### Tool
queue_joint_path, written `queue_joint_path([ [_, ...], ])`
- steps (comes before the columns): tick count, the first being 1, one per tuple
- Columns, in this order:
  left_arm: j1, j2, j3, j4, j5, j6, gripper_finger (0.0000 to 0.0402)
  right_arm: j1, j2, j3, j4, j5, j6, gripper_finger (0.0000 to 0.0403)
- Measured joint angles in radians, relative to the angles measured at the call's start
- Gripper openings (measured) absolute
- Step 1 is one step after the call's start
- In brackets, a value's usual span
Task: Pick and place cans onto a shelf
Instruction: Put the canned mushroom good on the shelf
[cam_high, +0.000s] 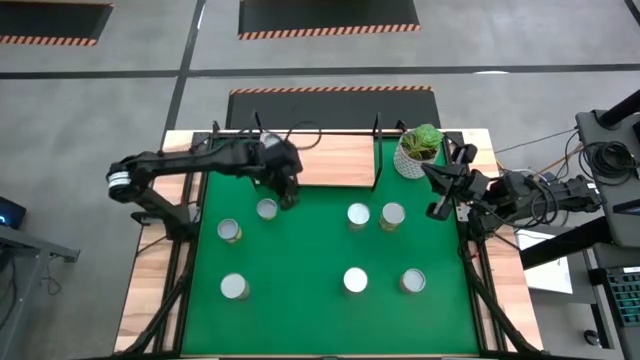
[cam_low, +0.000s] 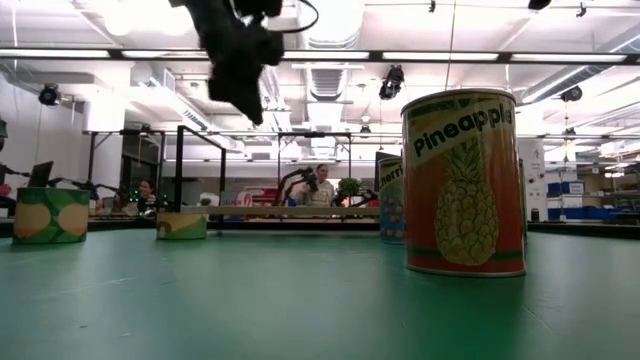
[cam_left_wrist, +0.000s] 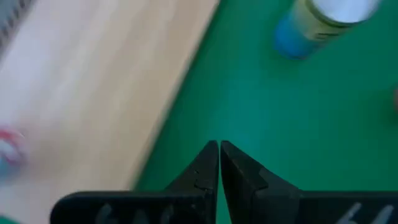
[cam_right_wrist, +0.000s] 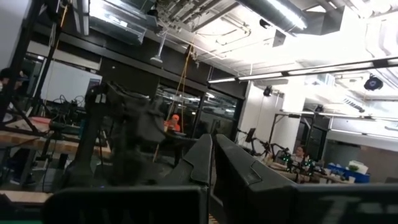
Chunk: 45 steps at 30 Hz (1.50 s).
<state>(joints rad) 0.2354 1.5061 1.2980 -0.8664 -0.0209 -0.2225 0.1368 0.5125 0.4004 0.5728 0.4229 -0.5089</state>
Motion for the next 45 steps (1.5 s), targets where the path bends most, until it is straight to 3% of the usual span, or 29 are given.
queue_joint_path([
  [4, -0.116, -0.008, -0.001, -0.150, 0.121, -0.283, 0.0000, 0.000, 0.001, 0.000, -0.001, 0.000, 0.002, 0.0011],
  [10, -0.276, -0.006, -0.075, -0.190, 0.068, -0.559, 0.0017, 0.000, 0.001, 0.000, 0.001, -0.001, 0.003, 0.0011],
  [15, -0.282, -0.005, -0.127, -0.169, 0.016, -0.576, 0.0075, 0.000, 0.001, 0.000, 0.016, -0.003, -0.008, 0.0011],
  [20, -0.252, -0.005, -0.215, -0.090, -0.088, -0.591, 0.0163, 0.000, -0.002, 0.000, 0.032, -0.003, -0.007, 0.0011],
  [25, -0.248, -0.004, -0.316, -0.037, -0.124, -0.657, 0.0253, 0.000, -0.002, 0.000, 0.032, -0.003, -0.012, 0.0011],
  [30, -0.247, -0.007, -0.361, 0.021, -0.229, -0.704, 0.0318, 0.000, -0.001, 0.000, 0.032, -0.003, -0.011, 0.0011],
  [35, -0.233, -0.008, -0.394, 0.070, -0.256, -0.704, 0.0341, 0.000, -0.001, 0.000, 0.033, -0.003, -0.010, 0.0011],
  [45, -0.196, -0.001, -0.417, 0.097, -0.313, -0.715, 0.0332, 0.000, -0.001, 0.000, 0.031, -0.003, -0.015, 0.0011],
])
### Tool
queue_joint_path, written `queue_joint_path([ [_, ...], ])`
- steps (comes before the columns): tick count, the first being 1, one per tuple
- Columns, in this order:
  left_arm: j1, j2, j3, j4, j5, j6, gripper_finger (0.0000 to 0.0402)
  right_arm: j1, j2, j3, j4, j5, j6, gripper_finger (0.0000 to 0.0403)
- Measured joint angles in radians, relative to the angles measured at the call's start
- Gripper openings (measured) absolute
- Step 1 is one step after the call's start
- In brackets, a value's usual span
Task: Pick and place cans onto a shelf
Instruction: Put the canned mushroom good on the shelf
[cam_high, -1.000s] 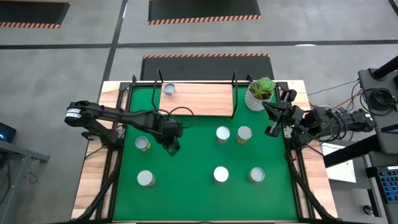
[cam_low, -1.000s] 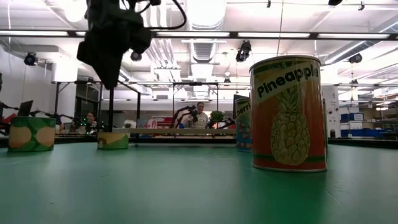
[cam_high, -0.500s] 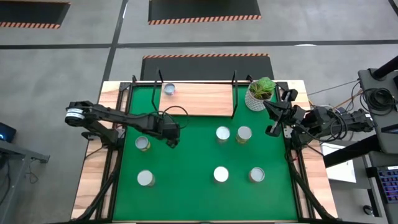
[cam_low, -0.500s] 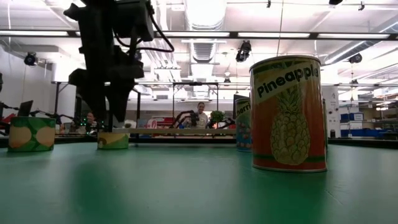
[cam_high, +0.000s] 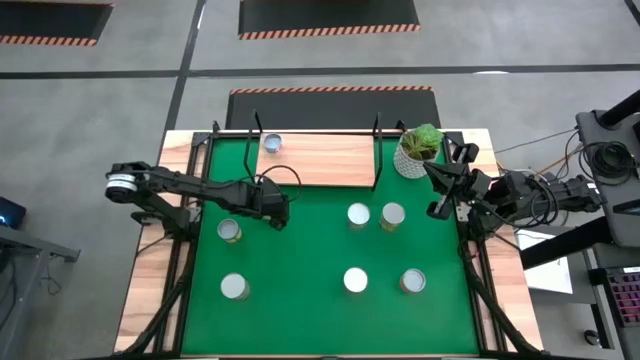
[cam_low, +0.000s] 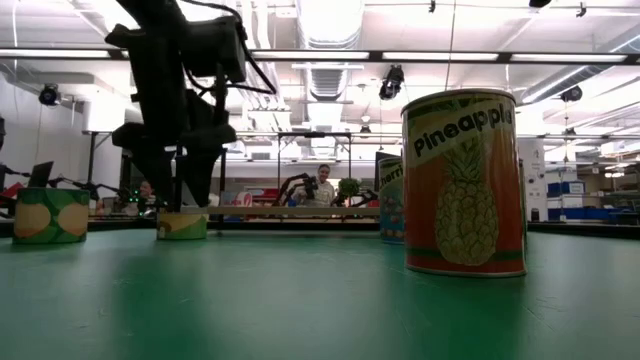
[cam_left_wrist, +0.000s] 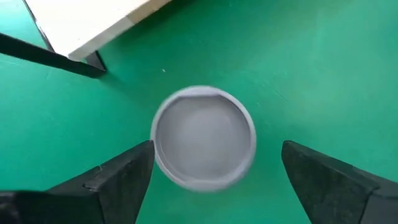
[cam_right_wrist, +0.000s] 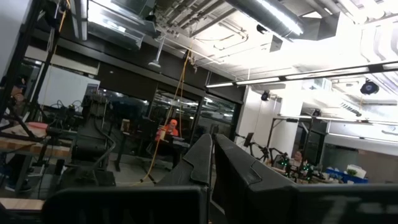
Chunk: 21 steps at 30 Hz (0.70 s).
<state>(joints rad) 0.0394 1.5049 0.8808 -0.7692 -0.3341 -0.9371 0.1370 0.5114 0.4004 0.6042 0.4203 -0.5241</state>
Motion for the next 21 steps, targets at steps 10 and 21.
queue_joint_path([
  [10, 0.014, 0.005, -0.047, 0.032, -0.012, -0.015, 0.0329, 0.000, 0.000, 0.000, -0.001, 0.001, -0.003, 0.0011],
  [21, 0.015, 0.005, -0.122, 0.147, -0.016, -0.027, 0.0321, 0.000, 0.000, 0.000, -0.003, 0.002, -0.004, 0.0011],
])
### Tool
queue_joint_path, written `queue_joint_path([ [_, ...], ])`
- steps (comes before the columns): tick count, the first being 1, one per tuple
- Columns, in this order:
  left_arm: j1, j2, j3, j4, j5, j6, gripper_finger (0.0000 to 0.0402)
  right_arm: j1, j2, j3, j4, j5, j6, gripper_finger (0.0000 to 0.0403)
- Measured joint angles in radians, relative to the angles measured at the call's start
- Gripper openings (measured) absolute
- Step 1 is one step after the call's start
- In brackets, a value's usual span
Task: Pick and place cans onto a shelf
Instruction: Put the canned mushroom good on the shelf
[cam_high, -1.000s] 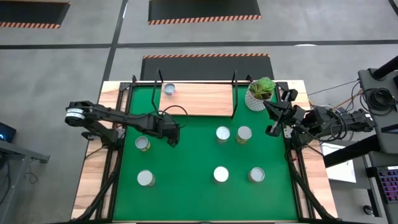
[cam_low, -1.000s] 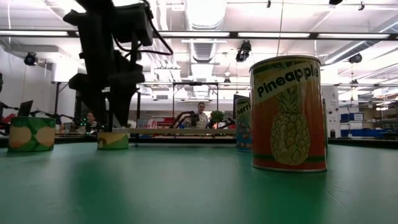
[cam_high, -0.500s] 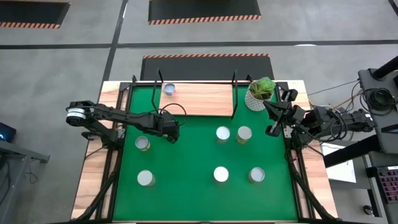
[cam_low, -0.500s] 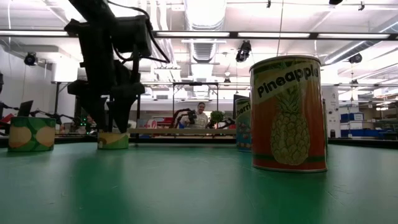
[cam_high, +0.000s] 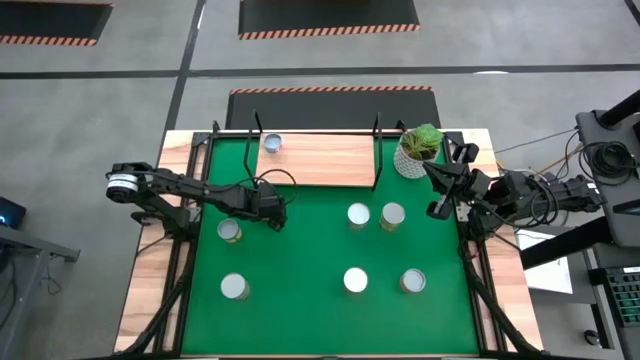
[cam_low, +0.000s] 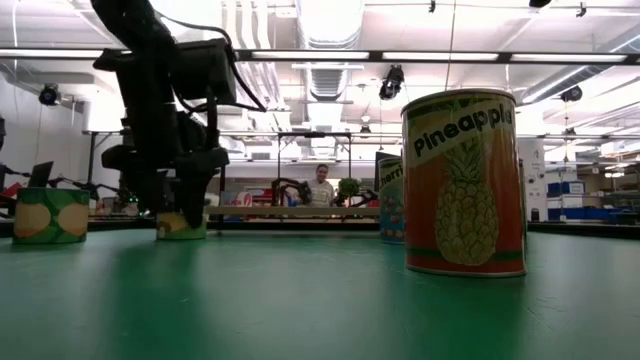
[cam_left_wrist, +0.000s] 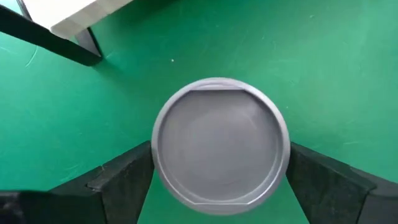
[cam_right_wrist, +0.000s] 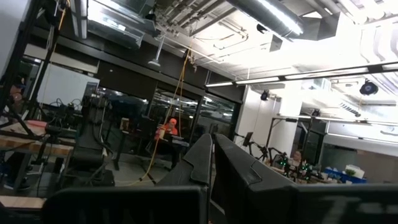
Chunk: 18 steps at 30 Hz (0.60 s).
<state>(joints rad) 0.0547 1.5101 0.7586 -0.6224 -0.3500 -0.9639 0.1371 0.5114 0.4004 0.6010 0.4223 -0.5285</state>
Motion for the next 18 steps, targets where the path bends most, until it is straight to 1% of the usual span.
queue_joint_path([
  [8, 0.000, 0.000, 0.019, 0.002, 0.000, 0.000, 0.0276, 0.000, 0.000, 0.000, 0.000, 0.000, -0.005, 0.0011],
  [12, -0.003, 0.000, 0.035, 0.000, 0.005, -0.009, 0.0273, 0.000, 0.000, 0.000, -0.001, 0.001, -0.005, 0.0011],
  [13, -0.005, 0.000, 0.045, -0.005, 0.023, -0.015, 0.0275, 0.000, 0.000, 0.000, -0.002, 0.001, -0.005, 0.0011],
  [16, -0.025, 0.000, 0.105, -0.003, 0.095, -0.017, 0.0276, 0.000, 0.000, 0.000, -0.005, 0.010, -0.008, 0.0011],
  [18, -0.044, -0.001, 0.159, -0.010, 0.101, -0.007, 0.0276, 0.000, 0.000, 0.000, -0.005, 0.033, -0.017, 0.0011],
])
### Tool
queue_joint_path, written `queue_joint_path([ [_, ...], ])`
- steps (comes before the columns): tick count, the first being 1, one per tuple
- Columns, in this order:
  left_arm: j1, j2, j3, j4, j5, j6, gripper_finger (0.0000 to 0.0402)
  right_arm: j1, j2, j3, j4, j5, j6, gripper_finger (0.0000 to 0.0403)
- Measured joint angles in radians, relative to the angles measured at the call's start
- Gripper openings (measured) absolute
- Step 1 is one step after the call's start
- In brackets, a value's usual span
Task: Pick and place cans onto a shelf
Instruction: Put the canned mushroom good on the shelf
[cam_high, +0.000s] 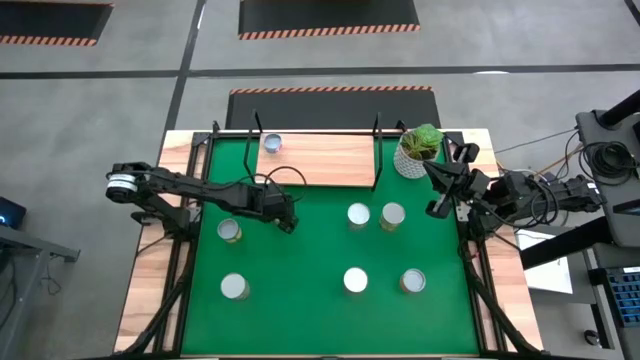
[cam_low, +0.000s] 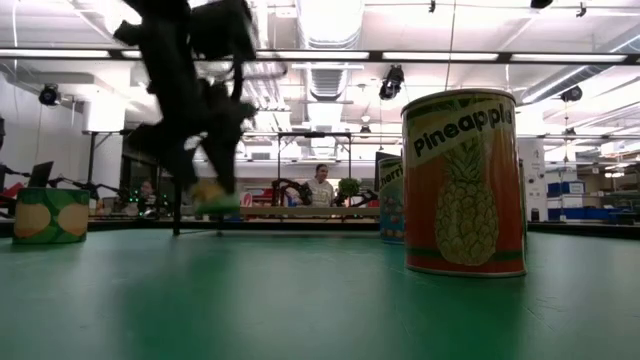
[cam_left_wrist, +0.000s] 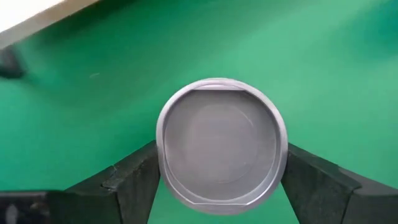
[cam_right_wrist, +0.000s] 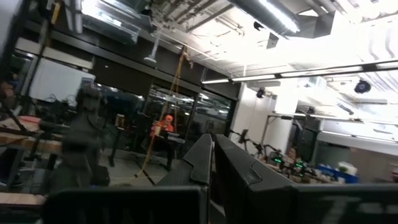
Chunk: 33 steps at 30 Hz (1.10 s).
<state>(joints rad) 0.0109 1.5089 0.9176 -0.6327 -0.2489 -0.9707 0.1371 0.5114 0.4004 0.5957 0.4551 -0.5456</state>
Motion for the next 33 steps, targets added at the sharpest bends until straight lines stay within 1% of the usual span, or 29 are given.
queue_joint_path([
  [2, -0.012, 0.000, 0.059, -0.024, -0.029, 0.027, 0.0276, 0.000, 0.000, 0.000, 0.000, 0.027, -0.008, 0.0011],
  [4, -0.012, -0.001, 0.111, -0.055, -0.082, 0.055, 0.0276, 0.000, 0.000, 0.000, -0.001, 0.045, -0.013, 0.0011],
  [7, 0.007, -0.001, 0.180, -0.099, -0.147, 0.130, 0.0276, 0.000, 0.000, 0.000, -0.001, 0.046, -0.011, 0.0011],
  [13, 0.114, 0.004, 0.279, -0.125, -0.164, 0.268, 0.0276, 0.000, 0.000, 0.003, -0.007, 0.046, -0.008, 0.0011],
  [16, 0.167, 0.020, 0.283, -0.122, -0.164, 0.299, 0.0276, 0.000, -0.001, 0.014, -0.024, 0.046, -0.004, 0.0011],
  [23, 0.269, 0.081, 0.233, -0.100, -0.164, 0.304, 0.0276, 0.000, -0.001, 0.019, -0.045, 0.045, 0.003, 0.0011],
  [33, 0.301, 0.164, 0.232, -0.066, -0.182, 0.364, 0.0287, 0.000, 0.000, 0.019, -0.045, 0.045, 0.003, 0.0011],
])
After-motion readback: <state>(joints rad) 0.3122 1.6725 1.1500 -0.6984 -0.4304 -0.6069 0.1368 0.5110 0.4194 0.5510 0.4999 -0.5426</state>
